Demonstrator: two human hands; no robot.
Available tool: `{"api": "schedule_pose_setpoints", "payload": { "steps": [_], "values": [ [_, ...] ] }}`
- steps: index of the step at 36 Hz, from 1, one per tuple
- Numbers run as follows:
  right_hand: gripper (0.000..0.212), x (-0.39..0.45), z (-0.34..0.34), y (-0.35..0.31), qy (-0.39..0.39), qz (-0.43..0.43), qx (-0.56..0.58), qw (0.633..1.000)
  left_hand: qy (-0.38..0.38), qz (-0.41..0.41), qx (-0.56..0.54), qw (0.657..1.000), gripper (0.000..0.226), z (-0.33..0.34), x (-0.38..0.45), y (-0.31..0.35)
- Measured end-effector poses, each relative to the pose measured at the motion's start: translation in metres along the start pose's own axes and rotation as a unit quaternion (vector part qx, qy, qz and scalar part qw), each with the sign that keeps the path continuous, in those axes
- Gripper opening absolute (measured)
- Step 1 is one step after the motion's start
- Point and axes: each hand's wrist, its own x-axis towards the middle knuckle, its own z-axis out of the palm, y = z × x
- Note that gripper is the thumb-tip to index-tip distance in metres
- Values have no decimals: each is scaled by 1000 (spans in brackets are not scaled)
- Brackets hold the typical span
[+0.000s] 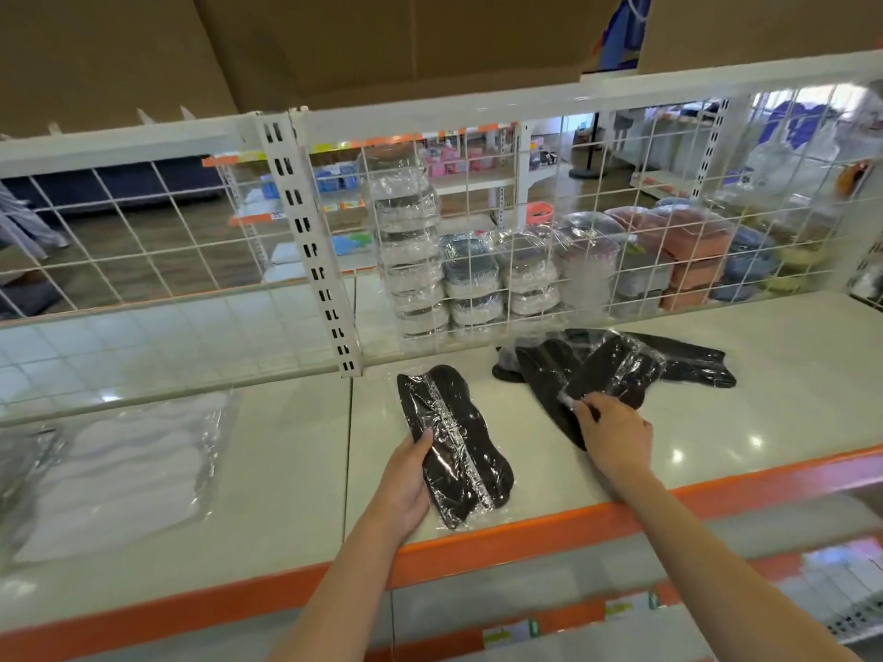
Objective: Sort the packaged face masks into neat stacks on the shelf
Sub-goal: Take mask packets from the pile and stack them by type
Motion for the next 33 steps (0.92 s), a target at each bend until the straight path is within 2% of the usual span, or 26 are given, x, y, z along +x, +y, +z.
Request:
{"api": "schedule_pose_setpoints", "payload": {
  "steps": [3, 5, 8, 10, 12, 13, 14, 15, 17, 19, 20, 22, 24, 27, 30, 33],
  "values": [
    [24, -8, 0, -13, 2, 0, 62, 998, 6, -5, 5, 1000, 23, -1, 1, -1],
    [20, -16, -1, -23, -28, -17, 178, 983, 6, -6, 9, 1000, 24, -2, 1, -1],
    [17, -32, -2, -42, -169, -82, 301, 935, -2, -4, -4, 1000, 30, -1, 1, 1],
    [22, -40, 1, -50, -287, -125, 282, 907, -13, -8, -14, 1000, 39, -1, 2, 1],
    [23, -43, 5, -54, -345, -146, 267, 888, -21, -12, -9, 1000, 39, -2, 2, 1],
    [19, -42, 6, -56, -336, -140, 284, 887, -14, -8, 3, 1000, 33, -2, 2, 1],
    [13, -39, 8, -54, -297, -132, 283, 902, -2, -4, 15, 1000, 27, -2, 3, 0],
    [16, -33, 10, -51, -239, -125, 238, 933, 12, -1, 24, 1000, 24, -2, 3, -1],
    [34, -19, 12, -42, -139, -106, 60, 983, 17, 7, 42, 999, 22, 0, 1, -2],
    [49, -6, 13, -27, -123, -66, -88, 986, 11, 13, 50, 999, 23, 2, -1, -1],
    [52, -2, 13, -20, -132, -53, -124, 982, 12, 12, 47, 999, 24, 2, -2, 1],
    [49, 4, 14, -11, -129, -56, -157, 977, 15, 6, 38, 999, 25, 2, -2, 2],
    [37, 7, 14, -9, -93, -84, -173, 977, 17, -3, 30, 999, 27, 2, -1, 4],
    [26, 10, 13, -13, -57, -90, -164, 981, 18, -11, 22, 1000, 27, 2, 0, 5],
    [17, 6, 8, -26, -54, -39, -31, 997, 19, -14, 13, 1000, 26, 2, 1, 4],
    [9, -10, 2, -50, -129, -79, 124, 981, 6, -17, -15, 1000, 24, 0, 4, 4]
  ]
}}
